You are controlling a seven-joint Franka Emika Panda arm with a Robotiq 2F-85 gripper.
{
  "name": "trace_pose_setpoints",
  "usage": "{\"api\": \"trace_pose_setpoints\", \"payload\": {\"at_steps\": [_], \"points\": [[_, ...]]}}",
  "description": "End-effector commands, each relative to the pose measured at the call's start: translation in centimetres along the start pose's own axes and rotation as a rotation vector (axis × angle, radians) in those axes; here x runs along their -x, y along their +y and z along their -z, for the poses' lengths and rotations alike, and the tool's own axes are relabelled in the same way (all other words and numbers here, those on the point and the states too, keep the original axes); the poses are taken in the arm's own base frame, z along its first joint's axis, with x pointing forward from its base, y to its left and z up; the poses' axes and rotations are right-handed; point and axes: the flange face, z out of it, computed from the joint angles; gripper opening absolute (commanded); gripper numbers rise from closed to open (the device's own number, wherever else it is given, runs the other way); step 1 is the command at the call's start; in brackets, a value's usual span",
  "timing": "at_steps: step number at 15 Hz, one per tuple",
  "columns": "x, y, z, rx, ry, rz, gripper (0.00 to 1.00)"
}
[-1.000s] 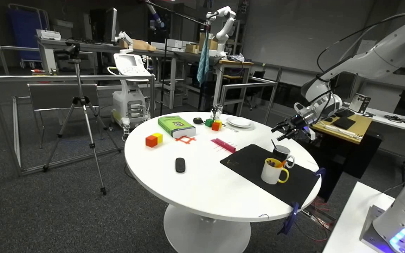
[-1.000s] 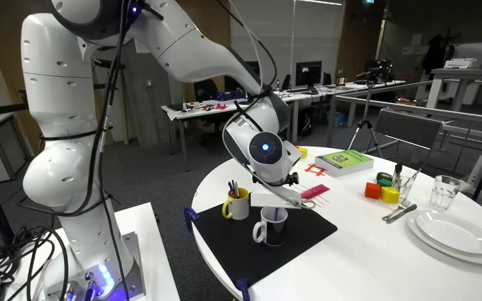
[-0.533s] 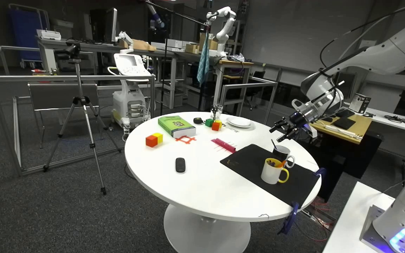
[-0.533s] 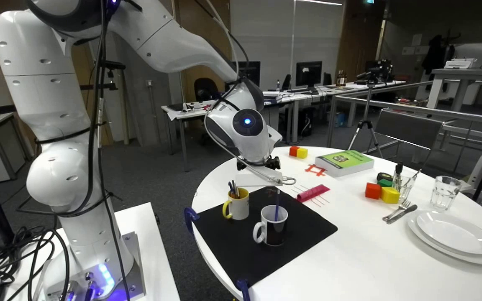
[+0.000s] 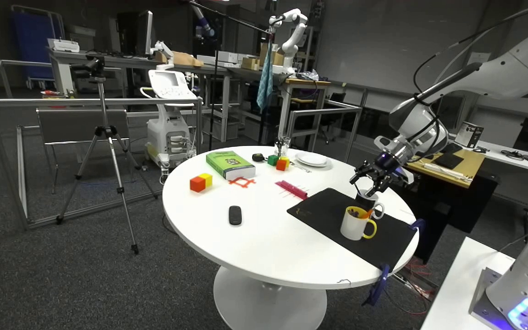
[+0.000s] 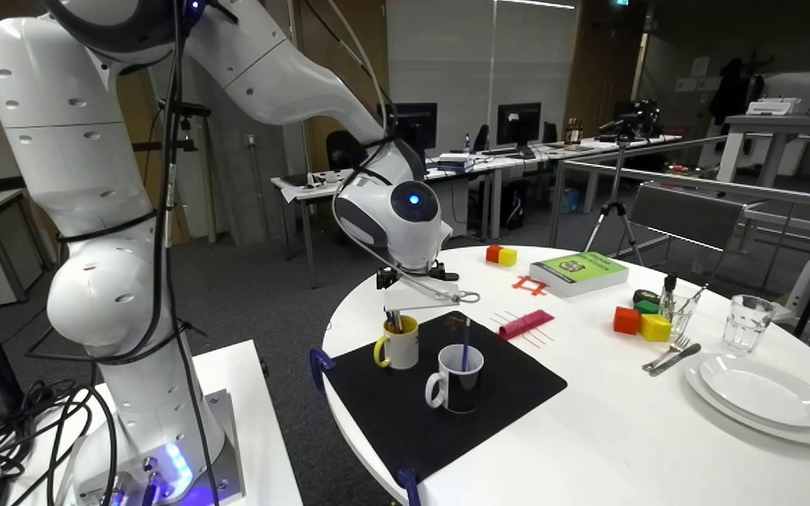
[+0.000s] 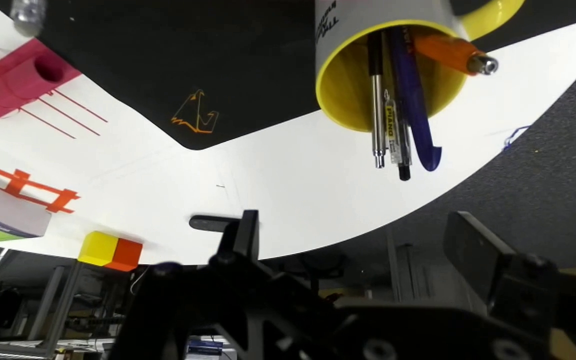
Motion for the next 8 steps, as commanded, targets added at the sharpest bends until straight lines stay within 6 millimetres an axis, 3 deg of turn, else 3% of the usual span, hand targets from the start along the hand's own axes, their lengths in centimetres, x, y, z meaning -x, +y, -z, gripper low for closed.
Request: {"api": "trace_pose_setpoints", "payload": {"at_steps": [1, 5, 8], "points": [[0.0, 0.0, 0.1, -0.001, -0.001, 0.000, 1.00], [0.8, -0.4, 0.5, 0.111, -0.093, -0.081, 1.00], [1.6, -1.8, 0.7, 0.167, -0.161, -0.145, 1.00]]}}
